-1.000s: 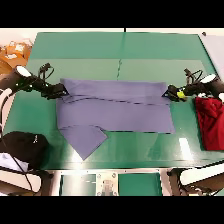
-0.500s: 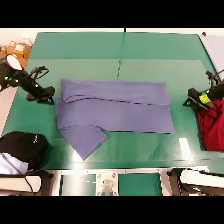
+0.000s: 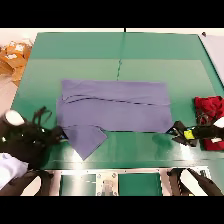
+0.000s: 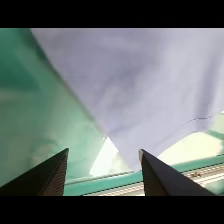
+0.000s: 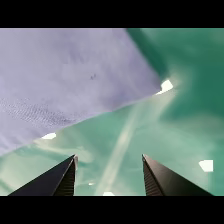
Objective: Fold the shirts.
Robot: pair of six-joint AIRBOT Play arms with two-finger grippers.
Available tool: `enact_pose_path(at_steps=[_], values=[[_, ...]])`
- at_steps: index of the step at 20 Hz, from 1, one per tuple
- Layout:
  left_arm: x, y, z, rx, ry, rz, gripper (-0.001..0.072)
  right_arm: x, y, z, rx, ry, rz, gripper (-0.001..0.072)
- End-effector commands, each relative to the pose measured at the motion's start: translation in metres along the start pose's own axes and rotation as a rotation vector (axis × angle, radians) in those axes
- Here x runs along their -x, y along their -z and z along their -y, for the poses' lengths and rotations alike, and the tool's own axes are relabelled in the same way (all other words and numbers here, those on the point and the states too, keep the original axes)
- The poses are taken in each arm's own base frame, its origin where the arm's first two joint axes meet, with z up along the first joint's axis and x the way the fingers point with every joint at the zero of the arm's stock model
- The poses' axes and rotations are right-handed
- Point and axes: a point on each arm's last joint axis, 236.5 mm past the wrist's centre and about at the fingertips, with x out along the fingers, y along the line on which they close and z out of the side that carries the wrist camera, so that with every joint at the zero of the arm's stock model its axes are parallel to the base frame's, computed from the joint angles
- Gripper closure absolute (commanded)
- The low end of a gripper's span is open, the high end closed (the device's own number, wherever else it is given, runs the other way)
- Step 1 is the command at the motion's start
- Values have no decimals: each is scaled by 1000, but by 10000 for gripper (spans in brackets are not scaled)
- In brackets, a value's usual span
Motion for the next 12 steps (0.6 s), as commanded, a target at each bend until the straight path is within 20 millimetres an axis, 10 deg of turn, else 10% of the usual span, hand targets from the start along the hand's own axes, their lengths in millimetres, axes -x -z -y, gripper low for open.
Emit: enact_pose_path(at_steps=[1, 6, 8, 10, 12], values=[[-39, 16, -1, 132, 117, 42, 197, -27, 3, -16, -88, -120, 34, 245], [-47, -18, 17, 144, 197, 220, 199, -56, -15, -26, -144, -132, 54, 245], [-48, -27, 36, 124, 234, 277, 407, -60, -20, -25, -148, -126, 52, 249], [-45, -30, 47, 94, 250, 290, 689, -55, -30, -31, -100, -131, 81, 414], [-36, -24, 57, -34, 223, 245, 686, -46, -41, -37, -38, -132, 107, 616]])
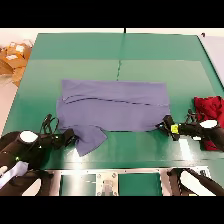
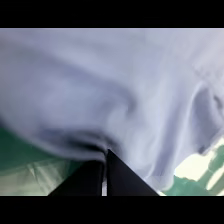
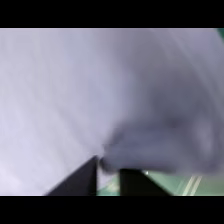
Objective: Fold the shirts.
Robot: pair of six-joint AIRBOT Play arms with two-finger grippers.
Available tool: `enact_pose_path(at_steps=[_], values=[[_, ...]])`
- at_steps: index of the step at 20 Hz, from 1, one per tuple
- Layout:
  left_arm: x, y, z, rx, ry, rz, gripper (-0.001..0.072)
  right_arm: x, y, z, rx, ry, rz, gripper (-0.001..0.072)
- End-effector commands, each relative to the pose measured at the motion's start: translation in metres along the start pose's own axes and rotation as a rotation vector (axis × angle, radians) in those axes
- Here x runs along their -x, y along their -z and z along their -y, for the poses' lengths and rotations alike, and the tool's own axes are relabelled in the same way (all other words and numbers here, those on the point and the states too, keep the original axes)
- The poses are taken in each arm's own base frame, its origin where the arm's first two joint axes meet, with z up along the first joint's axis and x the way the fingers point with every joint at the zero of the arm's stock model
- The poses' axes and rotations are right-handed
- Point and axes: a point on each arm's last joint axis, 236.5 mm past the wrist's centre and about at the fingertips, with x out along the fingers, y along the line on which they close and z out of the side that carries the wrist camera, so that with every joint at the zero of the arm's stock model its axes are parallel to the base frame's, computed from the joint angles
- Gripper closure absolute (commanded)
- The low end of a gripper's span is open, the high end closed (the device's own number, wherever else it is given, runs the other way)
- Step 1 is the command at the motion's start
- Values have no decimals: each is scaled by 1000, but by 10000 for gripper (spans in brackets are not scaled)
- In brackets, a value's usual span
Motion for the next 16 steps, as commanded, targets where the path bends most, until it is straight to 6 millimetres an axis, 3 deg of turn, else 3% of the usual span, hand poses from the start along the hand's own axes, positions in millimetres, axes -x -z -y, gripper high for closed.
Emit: enact_pose_path(at_steps=[1, 4, 7, 10, 12, 14, 16], values=[[10, 1, 25, -137, 11, -43, 687, 6, -16, -10, 103, 1, 34, 695], [32, -2, 23, -253, -101, -101, 687, 15, -7, 3, 204, 84, -29, 696], [53, 11, 25, -322, -157, -209, 688, 29, 11, 27, 254, 189, -97, 696], [71, 19, 39, -358, -145, -251, 688, 51, 19, 29, 291, 222, -76, 696], [91, -3, 70, -405, -101, -120, 689, 67, 18, 16, 329, 193, -18, 696], [110, -28, 104, -459, -54, -5, 689, 82, 10, -12, 349, 123, 43, 696], [117, -49, 125, -510, -36, 45, 689, 97, -1, -44, 369, 49, 93, 696]])
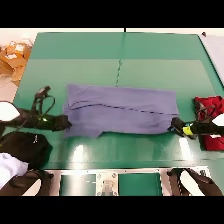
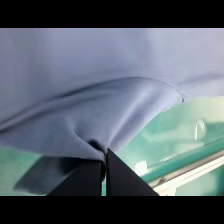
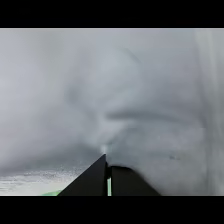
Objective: Fold the shirts.
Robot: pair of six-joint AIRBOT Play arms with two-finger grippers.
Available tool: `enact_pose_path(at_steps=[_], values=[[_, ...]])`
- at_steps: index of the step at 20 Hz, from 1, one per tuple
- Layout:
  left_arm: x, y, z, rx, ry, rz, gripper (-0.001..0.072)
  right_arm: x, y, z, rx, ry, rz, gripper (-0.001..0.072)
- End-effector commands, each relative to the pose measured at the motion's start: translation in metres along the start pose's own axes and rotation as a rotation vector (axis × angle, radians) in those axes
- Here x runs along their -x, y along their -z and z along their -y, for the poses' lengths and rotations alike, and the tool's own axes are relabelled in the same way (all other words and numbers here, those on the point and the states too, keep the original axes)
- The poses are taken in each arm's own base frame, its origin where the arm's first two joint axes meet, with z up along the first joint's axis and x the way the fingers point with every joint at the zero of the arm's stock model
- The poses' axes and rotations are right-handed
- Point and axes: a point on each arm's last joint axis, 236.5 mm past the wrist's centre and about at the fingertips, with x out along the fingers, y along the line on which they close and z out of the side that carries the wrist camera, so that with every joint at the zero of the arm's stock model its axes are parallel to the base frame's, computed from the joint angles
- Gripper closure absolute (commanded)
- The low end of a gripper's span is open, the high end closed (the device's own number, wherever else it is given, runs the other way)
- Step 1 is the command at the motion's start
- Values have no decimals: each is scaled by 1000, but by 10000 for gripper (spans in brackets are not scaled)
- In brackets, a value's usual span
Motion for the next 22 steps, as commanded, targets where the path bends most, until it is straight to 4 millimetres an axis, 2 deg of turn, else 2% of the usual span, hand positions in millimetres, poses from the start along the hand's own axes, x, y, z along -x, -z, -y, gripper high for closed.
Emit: enact_pose_path(at_steps=[1, 4, 6, 9, 12, 13, 14, 15, 16, 17, 18, 19, 20, 22], values=[[22, -48, 18, -86, 3, 105, 689, 33, -29, -37, 35, -87, 101, 696], [10, -96, 18, -118, -6, 129, 689, 44, -68, -63, 78, -112, 165, 696], [-4, -130, 13, -119, -17, 143, 689, 33, -95, -79, 98, -120, 176, 696], [-34, -176, 2, -117, -25, 150, 689, -1, -136, -89, 92, -106, 168, 696], [-73, -221, -17, -106, -38, 172, 686, -40, -177, -93, 68, -97, 162, 695], [-86, -236, -23, -104, -42, 192, 684, -52, -189, -94, 57, -99, 159, 667], [-94, -255, -29, -100, -48, 238, 608, -61, -203, -95, 47, -102, 169, 525], [-93, -280, -33, -96, -61, 325, 255, -67, -220, -97, 45, -103, 194, 400], [-84, -302, -34, -94, -70, 411, 23, -67, -236, -100, 47, -107, 214, 362], [-70, -321, -34, -94, -77, 489, 44, -61, -247, -101, 49, -113, 222, 280], [-57, -331, -32, -103, -77, 521, 44, -49, -254, -100, 76, -106, 223, 231], [-43, -334, -30, -108, -71, 511, 44, -35, -259, -96, 126, -90, 216, 220], [-32, -331, -29, -113, -59, 471, 44, -23, -260, -85, 158, -66, 193, 220], [-18, -319, -27, -120, -43, 388, 44, -5, -252, -50, 204, -18, 115, 211]])
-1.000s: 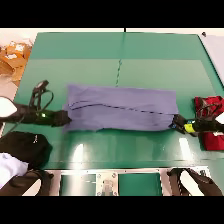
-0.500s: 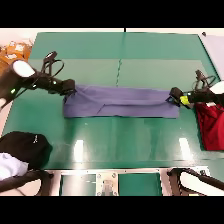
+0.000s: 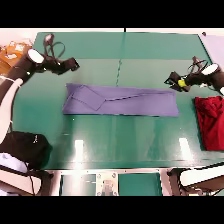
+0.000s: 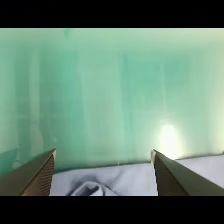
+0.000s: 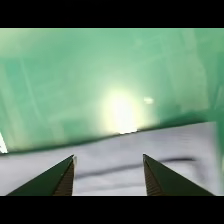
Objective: Fold the shirts.
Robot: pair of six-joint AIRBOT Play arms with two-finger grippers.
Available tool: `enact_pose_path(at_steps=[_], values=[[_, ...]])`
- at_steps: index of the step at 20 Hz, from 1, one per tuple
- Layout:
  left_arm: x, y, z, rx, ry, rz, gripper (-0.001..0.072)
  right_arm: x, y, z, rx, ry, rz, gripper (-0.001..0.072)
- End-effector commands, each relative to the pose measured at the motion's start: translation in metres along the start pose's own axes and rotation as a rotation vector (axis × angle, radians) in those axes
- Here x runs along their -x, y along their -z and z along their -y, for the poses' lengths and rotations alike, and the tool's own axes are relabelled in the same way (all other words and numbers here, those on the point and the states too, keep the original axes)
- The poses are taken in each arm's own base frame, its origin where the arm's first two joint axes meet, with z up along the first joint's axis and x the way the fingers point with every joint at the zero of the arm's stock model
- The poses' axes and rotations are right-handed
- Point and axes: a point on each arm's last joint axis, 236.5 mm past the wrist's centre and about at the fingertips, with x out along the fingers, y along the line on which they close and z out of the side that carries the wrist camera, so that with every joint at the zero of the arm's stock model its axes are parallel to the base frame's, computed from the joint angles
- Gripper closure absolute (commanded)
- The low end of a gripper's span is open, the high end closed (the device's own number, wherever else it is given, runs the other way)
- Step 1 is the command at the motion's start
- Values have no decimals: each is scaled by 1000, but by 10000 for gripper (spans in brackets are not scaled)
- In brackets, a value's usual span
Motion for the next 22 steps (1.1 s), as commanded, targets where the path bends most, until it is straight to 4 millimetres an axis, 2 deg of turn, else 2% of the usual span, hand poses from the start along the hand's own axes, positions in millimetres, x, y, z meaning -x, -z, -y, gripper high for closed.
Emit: enact_pose_path(at_steps=[1, 3, 4, 5, 6, 8, 9, 12, 13, 14, 16, 19, 22], values=[[25, -3, -2, -11, 24, -89, 45, 27, 11, 49, 72, 53, -134, 173], [28, 12, 0, -11, 35, -156, 47, 28, 31, 80, 51, 52, -208, 160], [28, 19, 1, -9, 40, -181, 225, 23, 42, 92, 62, 49, -235, 119], [29, 23, 2, -14, 44, -199, 633, 16, 54, 102, 71, 43, -270, 120], [29, 24, 3, -14, 50, -204, 686, 8, 66, 108, 84, 24, -310, 120], [29, 27, 8, -13, 62, -214, 686, -11, 84, 106, 91, -34, -372, 120], [28, 29, 12, -18, 67, -221, 686, -20, 87, 99, 65, -80, -380, 120], [18, 41, 38, -59, 94, -249, 686, -43, 91, 62, 49, -242, -383, 120], [12, 49, 51, -77, 108, -262, 686, -47, 95, 56, 58, -251, -397, 155], [5, 57, 65, -97, 121, -268, 686, -48, 100, 51, 80, -249, -417, 298], [-11, 73, 92, -131, 142, -262, 686, -36, 105, 42, 119, -282, -462, 700], [-38, 107, 135, -188, 178, -267, 686, -5, 86, 23, 155, -304, -452, 697], [-76, 167, 191, -218, 255, -340, 686, 56, 64, -23, 259, -332, -377, 697]])
